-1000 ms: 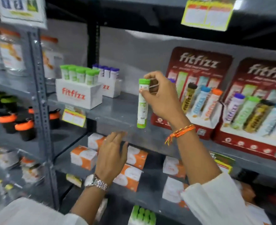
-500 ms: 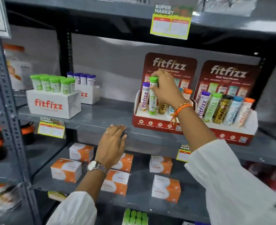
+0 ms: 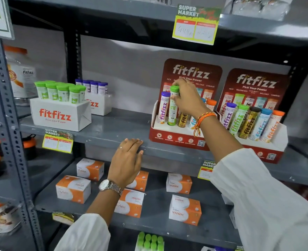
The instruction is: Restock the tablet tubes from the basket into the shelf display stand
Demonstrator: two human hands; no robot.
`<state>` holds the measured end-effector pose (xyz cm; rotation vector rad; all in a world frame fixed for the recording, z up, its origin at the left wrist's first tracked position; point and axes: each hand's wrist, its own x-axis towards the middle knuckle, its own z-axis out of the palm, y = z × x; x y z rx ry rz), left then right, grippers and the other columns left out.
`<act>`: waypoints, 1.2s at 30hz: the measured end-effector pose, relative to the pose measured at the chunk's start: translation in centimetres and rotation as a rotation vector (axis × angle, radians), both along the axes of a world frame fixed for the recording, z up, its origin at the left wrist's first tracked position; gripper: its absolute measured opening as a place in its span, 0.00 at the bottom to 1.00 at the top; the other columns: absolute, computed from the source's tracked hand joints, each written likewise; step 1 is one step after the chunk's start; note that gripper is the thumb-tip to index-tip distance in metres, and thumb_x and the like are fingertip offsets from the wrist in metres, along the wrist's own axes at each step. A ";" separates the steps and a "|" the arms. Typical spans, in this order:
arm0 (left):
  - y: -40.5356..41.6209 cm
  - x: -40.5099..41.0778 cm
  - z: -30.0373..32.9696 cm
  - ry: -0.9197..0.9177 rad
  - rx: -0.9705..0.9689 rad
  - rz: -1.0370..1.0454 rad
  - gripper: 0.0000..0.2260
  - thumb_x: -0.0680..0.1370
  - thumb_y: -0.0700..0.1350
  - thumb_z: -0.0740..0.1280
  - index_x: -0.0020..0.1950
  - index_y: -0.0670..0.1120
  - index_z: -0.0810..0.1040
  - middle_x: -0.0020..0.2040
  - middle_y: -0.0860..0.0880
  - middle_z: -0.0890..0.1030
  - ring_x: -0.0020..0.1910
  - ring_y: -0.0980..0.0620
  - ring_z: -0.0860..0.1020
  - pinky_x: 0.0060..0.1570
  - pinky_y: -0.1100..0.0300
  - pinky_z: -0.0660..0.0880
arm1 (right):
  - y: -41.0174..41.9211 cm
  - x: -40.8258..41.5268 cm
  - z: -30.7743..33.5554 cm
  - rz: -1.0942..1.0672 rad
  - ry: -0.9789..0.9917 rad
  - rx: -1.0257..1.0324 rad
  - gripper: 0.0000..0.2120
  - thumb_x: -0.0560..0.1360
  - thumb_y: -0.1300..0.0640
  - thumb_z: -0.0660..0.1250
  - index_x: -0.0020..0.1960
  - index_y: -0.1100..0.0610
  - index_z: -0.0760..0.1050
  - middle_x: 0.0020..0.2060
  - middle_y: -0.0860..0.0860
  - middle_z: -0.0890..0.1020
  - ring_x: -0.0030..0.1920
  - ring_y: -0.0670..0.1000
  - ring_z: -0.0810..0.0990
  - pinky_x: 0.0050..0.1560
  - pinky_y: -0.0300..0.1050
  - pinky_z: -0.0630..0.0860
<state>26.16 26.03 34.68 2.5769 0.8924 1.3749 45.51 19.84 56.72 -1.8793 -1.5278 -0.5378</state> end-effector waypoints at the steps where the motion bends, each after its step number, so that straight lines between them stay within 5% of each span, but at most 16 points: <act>1: 0.1 0.0 -0.1 0.002 -0.006 0.001 0.19 0.82 0.50 0.58 0.68 0.44 0.76 0.65 0.45 0.79 0.66 0.45 0.75 0.71 0.48 0.69 | -0.1 0.1 0.0 -0.003 -0.001 0.000 0.17 0.77 0.67 0.67 0.64 0.58 0.71 0.63 0.56 0.74 0.65 0.55 0.72 0.65 0.47 0.71; 7: 0.1 0.1 -0.3 0.011 -0.028 0.008 0.19 0.82 0.50 0.58 0.69 0.45 0.76 0.65 0.46 0.79 0.66 0.45 0.75 0.71 0.47 0.69 | -0.5 0.2 0.6 -0.007 -0.063 -0.042 0.14 0.76 0.66 0.69 0.61 0.59 0.74 0.59 0.57 0.78 0.61 0.56 0.75 0.56 0.45 0.72; 10: 0.1 0.1 -0.2 0.013 -0.029 0.011 0.18 0.82 0.50 0.59 0.69 0.45 0.76 0.65 0.45 0.79 0.66 0.45 0.75 0.71 0.47 0.70 | -0.8 -0.2 1.0 -0.020 -0.091 -0.106 0.14 0.75 0.62 0.72 0.59 0.58 0.76 0.57 0.56 0.81 0.58 0.57 0.79 0.57 0.53 0.79; 18: -0.2 0.1 -0.1 0.012 -0.037 0.023 0.17 0.81 0.46 0.65 0.69 0.45 0.76 0.66 0.45 0.78 0.68 0.43 0.74 0.70 0.47 0.69 | -1.1 -0.1 2.5 0.008 -0.037 -0.250 0.21 0.74 0.73 0.63 0.60 0.54 0.77 0.63 0.55 0.78 0.60 0.57 0.78 0.50 0.47 0.76; 22: -0.3 0.0 -0.1 0.015 -0.030 0.031 0.17 0.82 0.47 0.64 0.69 0.45 0.75 0.66 0.45 0.78 0.68 0.42 0.74 0.70 0.48 0.67 | -1.3 0.0 2.8 0.025 0.014 -0.313 0.14 0.74 0.64 0.72 0.57 0.52 0.78 0.62 0.53 0.77 0.58 0.55 0.78 0.52 0.49 0.79; 26: -0.2 0.0 0.0 0.018 -0.047 0.017 0.19 0.82 0.50 0.59 0.70 0.45 0.75 0.67 0.45 0.78 0.68 0.43 0.73 0.71 0.47 0.69 | -1.5 0.3 2.7 0.022 -0.017 -0.257 0.10 0.74 0.60 0.75 0.54 0.52 0.78 0.60 0.52 0.78 0.53 0.55 0.80 0.41 0.42 0.76; 33: -0.2 0.0 -0.1 0.026 -0.061 0.030 0.17 0.82 0.48 0.63 0.70 0.46 0.74 0.68 0.46 0.77 0.70 0.43 0.72 0.70 0.46 0.69 | -1.0 0.8 1.8 -0.042 -0.090 -0.290 0.23 0.74 0.70 0.67 0.64 0.52 0.70 0.45 0.49 0.74 0.65 0.58 0.69 0.63 0.58 0.71; 36: 0.0 0.0 -0.2 0.025 -0.055 0.027 0.18 0.82 0.49 0.62 0.70 0.45 0.74 0.68 0.45 0.78 0.70 0.42 0.72 0.70 0.45 0.69 | -0.5 1.0 1.6 -0.080 -0.101 -0.310 0.27 0.73 0.71 0.66 0.67 0.50 0.67 0.52 0.51 0.77 0.68 0.57 0.67 0.67 0.60 0.62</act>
